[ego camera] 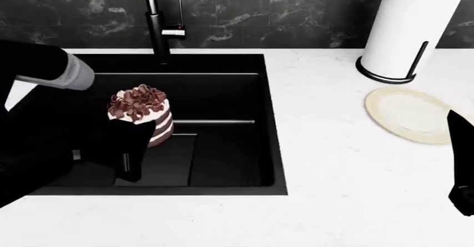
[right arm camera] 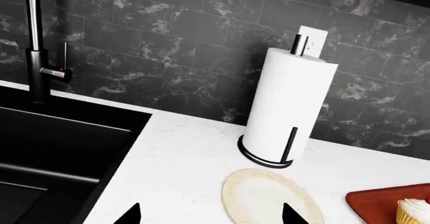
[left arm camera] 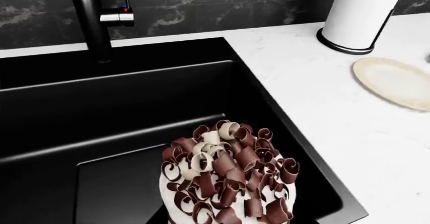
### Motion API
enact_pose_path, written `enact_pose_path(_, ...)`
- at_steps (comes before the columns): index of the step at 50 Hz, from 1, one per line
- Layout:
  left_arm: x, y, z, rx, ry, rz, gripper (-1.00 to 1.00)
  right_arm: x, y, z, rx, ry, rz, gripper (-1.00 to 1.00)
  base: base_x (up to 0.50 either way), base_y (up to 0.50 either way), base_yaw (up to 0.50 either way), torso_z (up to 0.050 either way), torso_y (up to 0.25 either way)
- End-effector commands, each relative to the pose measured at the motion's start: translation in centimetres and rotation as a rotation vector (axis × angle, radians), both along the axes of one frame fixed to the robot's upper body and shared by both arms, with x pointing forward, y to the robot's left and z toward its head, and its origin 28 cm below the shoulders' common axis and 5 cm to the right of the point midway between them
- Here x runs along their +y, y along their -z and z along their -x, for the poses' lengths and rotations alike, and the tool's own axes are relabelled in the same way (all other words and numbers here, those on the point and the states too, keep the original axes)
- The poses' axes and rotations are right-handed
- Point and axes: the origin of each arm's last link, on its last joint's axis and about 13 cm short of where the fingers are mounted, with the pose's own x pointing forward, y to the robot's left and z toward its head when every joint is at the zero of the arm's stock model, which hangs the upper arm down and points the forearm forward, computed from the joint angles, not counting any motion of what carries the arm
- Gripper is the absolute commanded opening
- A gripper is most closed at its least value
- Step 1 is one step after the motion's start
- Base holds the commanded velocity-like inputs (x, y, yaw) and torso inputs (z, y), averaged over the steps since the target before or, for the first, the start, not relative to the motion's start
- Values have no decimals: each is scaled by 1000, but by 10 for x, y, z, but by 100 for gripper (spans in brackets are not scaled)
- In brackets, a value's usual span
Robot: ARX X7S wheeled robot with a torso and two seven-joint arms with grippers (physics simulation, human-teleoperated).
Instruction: Move the dessert items from the plate to the tray.
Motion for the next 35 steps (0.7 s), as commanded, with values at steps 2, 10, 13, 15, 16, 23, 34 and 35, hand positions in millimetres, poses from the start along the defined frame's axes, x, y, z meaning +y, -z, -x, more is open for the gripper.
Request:
enact_pose_path(2, 1, -8, 1, -52, -26, 19, -100, 0, -1, 0, -4, 4, 0, 100, -8, -500, 0, 0, 0)
enact_pose_path(10, 1, -8, 3, -54, -23, 17, -100, 0, -1, 1, -5, 5, -1, 100, -11, -500, 0, 0, 1)
enact_pose_path(13, 1, -8, 3, -55, -22, 16, -100, 0, -1, 1, -7, 5, -1, 100, -13, -500, 0, 0, 0)
enact_pose_path(15, 1, -8, 3, -56, -22, 15, -100, 0, -1, 1, -8, 5, -2, 100, -12, -500, 0, 5, 0)
enact_pose_path(16, 1, -8, 3, -56, -22, 15, -100, 0, -1, 1, -8, 5, -2, 100, -8, -500, 0, 0, 10)
enact_pose_path(23, 1, -9, 4, -57, -22, 16, -100, 0, -2, 3, -13, 4, -1, 100, -13, -500, 0, 0, 0)
enact_pose_path(34, 1, -9, 3, -54, -19, 16, -100, -1, -2, 2, -10, 8, -1, 100, -12, -500, 0, 0, 1)
enact_pose_path(35, 1, -9, 3, -54, -19, 16, -100, -1, -3, 2, -10, 8, -1, 100, -16, -500, 0, 0, 0)
